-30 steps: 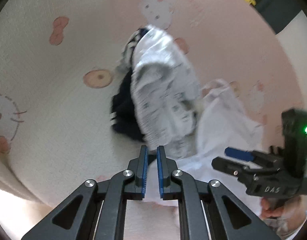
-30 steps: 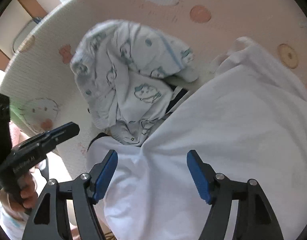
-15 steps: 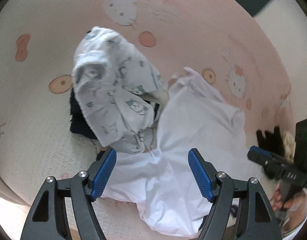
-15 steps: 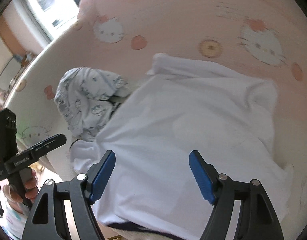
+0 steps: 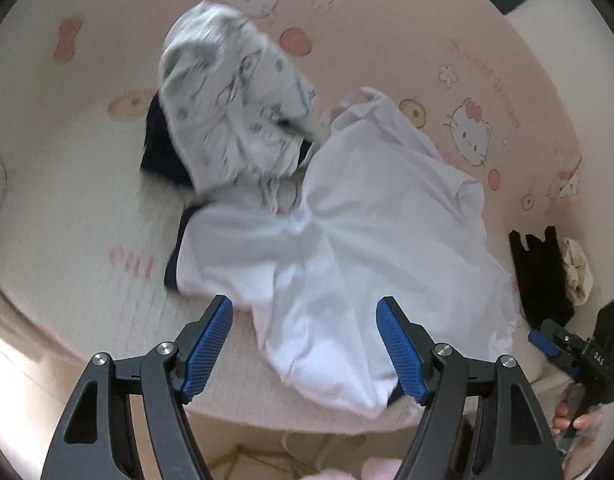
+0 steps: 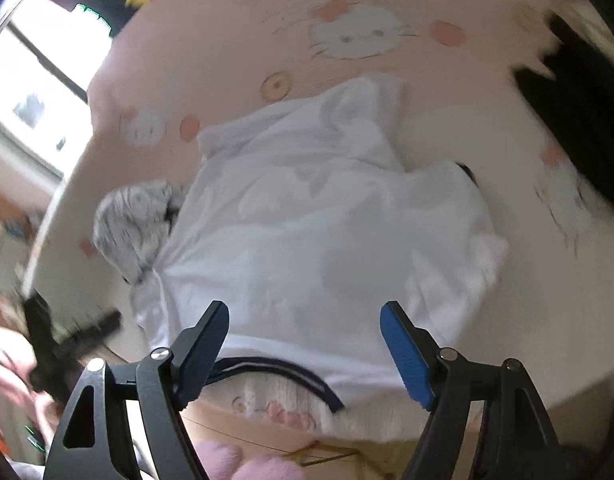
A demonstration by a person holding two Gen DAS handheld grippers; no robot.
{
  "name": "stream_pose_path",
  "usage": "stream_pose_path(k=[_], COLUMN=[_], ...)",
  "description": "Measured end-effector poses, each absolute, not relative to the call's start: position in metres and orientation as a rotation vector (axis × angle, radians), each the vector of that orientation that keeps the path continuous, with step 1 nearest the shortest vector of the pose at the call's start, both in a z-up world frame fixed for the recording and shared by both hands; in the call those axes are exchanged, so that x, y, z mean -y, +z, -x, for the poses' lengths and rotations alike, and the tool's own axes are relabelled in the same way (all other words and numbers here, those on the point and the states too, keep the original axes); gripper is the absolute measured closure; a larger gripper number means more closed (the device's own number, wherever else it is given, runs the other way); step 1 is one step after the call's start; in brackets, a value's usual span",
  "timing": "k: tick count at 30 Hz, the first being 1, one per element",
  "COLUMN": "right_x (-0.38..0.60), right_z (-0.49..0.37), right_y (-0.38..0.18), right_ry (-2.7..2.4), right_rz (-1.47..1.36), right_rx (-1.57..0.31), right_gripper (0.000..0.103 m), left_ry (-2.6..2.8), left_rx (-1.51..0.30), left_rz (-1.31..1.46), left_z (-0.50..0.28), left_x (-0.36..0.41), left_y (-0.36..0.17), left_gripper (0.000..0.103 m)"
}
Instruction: Fold clothes
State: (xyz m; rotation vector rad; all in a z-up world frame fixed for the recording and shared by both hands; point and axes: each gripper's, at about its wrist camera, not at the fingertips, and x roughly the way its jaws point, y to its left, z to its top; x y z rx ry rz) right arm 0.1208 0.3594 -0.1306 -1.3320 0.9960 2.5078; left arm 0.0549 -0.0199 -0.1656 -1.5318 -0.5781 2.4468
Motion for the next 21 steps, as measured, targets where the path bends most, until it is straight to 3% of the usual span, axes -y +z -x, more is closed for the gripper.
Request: stream_pose_path(k=[9, 13, 16, 21], right_x=[-0.383, -0.387, -0.391, -0.394], right_z=[-0.181, -0.186, -0.188, -0.183], right_y=[-0.162, -0.189, -0.206, -0.219], right_ry=[2.360, 2.276, 2.240, 2.205], right_rz=[1.173, 1.153, 1.087, 1.127], right_rx=[-1.337, -1.480, -1.613, -1.566], right_gripper=[0.022, 0.022, 0.022, 0.022], left_ry=[2.343, 2.245, 2.225, 2.250], left_rx=[0.787, 0.968, 0.969, 0.930], left_rz=[1.588, 1.580, 1.604, 1.550], left_z=[-0.070, -0.068, -0.064, -0.058], left_x=[0.038, 0.040, 0.033, 0.022], left_y=[-0.189, -0.207, -0.218, -0.219], left_gripper=[0.030, 0.030, 0.030, 0.030])
